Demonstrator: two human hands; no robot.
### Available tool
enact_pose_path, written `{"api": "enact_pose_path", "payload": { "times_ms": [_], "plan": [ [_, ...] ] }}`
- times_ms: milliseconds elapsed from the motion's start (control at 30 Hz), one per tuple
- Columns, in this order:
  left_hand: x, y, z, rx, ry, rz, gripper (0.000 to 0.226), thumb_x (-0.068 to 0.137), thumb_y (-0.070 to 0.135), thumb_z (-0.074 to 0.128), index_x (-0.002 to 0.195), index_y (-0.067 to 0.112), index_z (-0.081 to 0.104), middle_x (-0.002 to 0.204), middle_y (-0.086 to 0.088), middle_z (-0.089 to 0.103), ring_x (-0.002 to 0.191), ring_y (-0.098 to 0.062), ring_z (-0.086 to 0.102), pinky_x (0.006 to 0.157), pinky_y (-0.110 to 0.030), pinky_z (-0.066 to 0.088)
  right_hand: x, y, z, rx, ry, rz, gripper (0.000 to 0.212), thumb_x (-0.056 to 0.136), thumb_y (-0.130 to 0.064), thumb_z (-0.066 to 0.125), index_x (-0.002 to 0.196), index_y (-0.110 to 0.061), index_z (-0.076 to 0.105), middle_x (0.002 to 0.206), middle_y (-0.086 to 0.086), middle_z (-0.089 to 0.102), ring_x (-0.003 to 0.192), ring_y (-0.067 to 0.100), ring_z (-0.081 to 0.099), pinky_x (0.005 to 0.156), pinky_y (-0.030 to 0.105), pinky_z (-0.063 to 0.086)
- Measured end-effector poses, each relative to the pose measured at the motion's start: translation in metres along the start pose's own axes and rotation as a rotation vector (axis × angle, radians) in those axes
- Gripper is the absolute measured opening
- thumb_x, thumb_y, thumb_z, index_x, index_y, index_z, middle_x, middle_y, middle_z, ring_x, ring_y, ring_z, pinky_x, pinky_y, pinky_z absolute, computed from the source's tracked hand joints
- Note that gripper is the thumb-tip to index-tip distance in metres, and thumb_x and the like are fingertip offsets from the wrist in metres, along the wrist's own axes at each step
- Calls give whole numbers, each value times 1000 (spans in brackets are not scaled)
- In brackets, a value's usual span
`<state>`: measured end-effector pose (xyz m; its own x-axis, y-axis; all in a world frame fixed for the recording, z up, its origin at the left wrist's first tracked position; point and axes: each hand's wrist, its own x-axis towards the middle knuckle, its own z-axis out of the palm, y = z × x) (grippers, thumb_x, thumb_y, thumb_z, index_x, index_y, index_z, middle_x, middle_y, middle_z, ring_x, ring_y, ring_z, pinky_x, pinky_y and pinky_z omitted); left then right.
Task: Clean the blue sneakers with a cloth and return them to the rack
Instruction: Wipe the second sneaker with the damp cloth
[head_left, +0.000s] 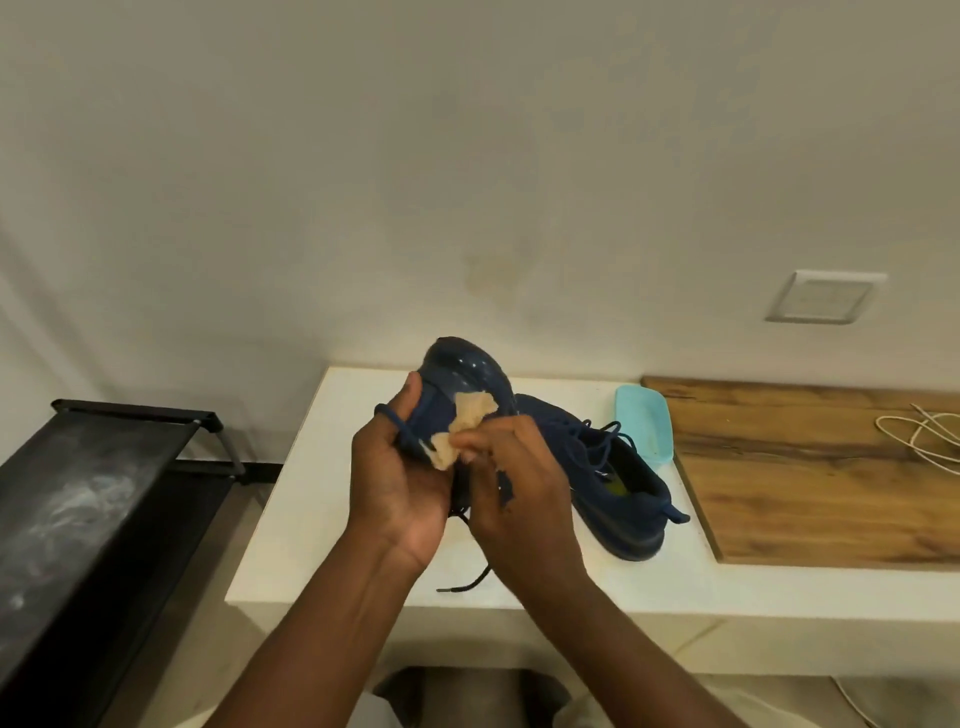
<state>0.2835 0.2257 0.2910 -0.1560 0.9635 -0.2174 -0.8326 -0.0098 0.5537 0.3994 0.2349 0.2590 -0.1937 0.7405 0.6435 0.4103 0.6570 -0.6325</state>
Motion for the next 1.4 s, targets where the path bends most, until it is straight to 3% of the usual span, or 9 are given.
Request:
{"api": "enact_pose_path", "payload": {
  "times_ms": [167, 333, 467, 667, 800, 900, 1067, 1267, 1400],
  "plan": [
    [2, -7, 0, 130, 46, 70, 18, 94, 13, 62, 110, 12, 71, 96, -8, 78, 80, -18, 77, 60, -26, 60, 29, 21, -11, 67, 162, 407, 36, 85, 4, 57, 91, -32, 57, 96, -9, 59, 91, 5, 58, 79, 38, 54],
    [5, -11, -7, 199, 39, 22, 33, 100, 41, 55, 95, 21, 80, 97, -8, 78, 91, -24, 74, 74, -36, 55, 24, -14, 16, -1, 135, 67, 25, 92, 1, 58, 102, -18, 70, 104, -2, 63, 99, 11, 57, 85, 19, 45],
    [6, -7, -8, 236, 73, 19, 48, 97, 55, 53, 121, 18, 71, 113, -11, 76, 105, -30, 73, 87, -47, 56, 13, 3, 19, -19, 127, -9, 19, 93, -2, 61, 104, -13, 72, 103, 3, 64, 97, 10, 58, 83, 12, 44],
    [8, -12, -3, 215, 144, 76, 61, 82, 60, 65, 129, 21, 65, 119, -11, 74, 110, -31, 71, 96, -52, 56, 29, 21, 13, 242, 151, 499, 35, 89, 1, 63, 89, -33, 72, 97, -10, 68, 96, 7, 65, 83, 20, 51],
    [7, -9, -12, 244, 73, 43, 50, 96, 61, 47, 104, 24, 80, 110, -9, 77, 105, -28, 73, 87, -44, 58, 20, -3, 20, 135, 45, 180, 29, 89, 1, 63, 97, -23, 74, 99, -8, 70, 95, 1, 63, 85, 17, 50],
    [5, -2, -17, 220, 97, 45, 54, 98, 63, 41, 113, 23, 73, 111, -10, 77, 106, -30, 72, 86, -46, 55, 1, 0, 21, -38, -83, -42, 26, 86, -2, 66, 95, -25, 74, 94, -10, 69, 89, -5, 56, 83, 9, 45],
    [5, -7, -14, 151, 116, 37, 60, 96, 64, 45, 131, 18, 65, 124, -13, 72, 120, -31, 66, 101, -51, 51, 24, 19, 10, 49, -6, 376, 36, 92, 0, 58, 89, -33, 72, 90, -20, 64, 93, 3, 64, 79, 9, 45],
    [4, -16, -22, 123, 84, -42, 57, 100, 62, 38, 109, 16, 68, 99, -6, 73, 81, -15, 75, 67, -28, 61, 7, -22, 30, -85, -129, -45, 22, 85, -5, 60, 97, -14, 76, 95, -1, 71, 90, 16, 62, 81, 28, 51],
    [6, -12, -22, 75, 100, -56, 77, 93, 75, 37, 128, 13, 66, 121, -16, 72, 109, -31, 71, 90, -45, 56, -3, 13, 12, -145, -105, -34, 18, 86, -7, 63, 96, -17, 75, 94, -3, 68, 89, 12, 59, 78, 25, 50]
  ]
}}
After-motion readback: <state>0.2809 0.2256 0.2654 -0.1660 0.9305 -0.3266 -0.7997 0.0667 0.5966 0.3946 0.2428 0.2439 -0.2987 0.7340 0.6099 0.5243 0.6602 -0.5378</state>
